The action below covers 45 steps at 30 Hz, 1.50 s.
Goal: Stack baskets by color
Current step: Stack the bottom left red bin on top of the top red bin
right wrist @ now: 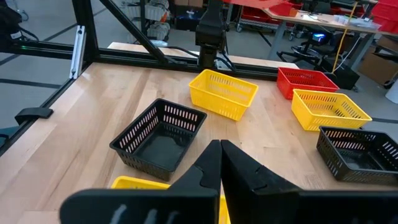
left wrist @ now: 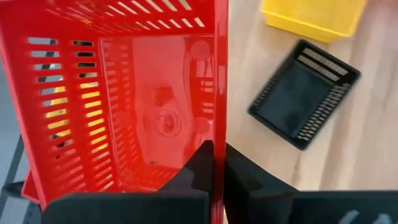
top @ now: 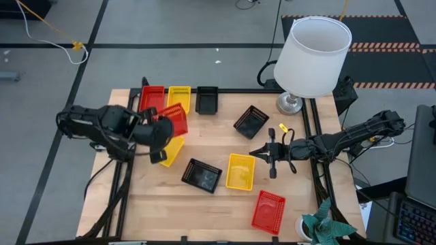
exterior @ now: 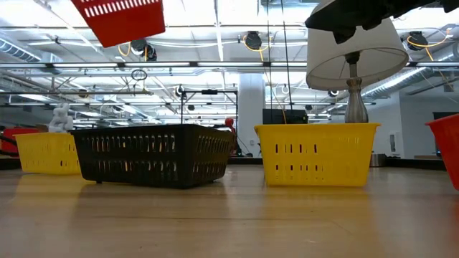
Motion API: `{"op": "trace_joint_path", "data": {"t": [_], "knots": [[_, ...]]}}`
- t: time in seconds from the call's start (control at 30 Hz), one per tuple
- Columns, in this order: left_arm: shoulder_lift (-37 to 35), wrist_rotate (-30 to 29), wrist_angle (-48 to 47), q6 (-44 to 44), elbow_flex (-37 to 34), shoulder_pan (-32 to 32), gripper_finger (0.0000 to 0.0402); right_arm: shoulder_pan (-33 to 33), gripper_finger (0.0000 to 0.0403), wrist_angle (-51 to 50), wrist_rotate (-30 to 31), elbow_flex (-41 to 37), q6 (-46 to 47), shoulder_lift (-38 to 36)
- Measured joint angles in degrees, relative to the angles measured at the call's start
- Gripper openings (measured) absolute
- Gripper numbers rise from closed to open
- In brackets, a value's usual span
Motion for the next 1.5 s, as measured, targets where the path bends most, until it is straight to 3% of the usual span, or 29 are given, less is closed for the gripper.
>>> {"op": "trace_joint_path", "data": {"t": [0.6,0.9,1.23,1.5], "knots": [[-0.7,-0.1,-0.1,4.4,-0.1,27.1,0.0008,0.0,0.0000,0.0,0.0,0.0,0.1,0.0],[-0.6,-0.3,0.2,0.5,-0.8,41.1,0.0010,0.0,0.0000,0.0,0.0,0.0,0.4,0.0],[-0.6,-2.0,4.9,-2.0,-8.6,51.0,0.0016,0.0,0.0000,0.0,0.0,0.0,0.3,0.0],[-0.6,-1.4,14.5,-5.8,-17.9,53.9,0.0023,0.0,0.0000,0.0,0.0,0.0,0.2,0.0]]}}
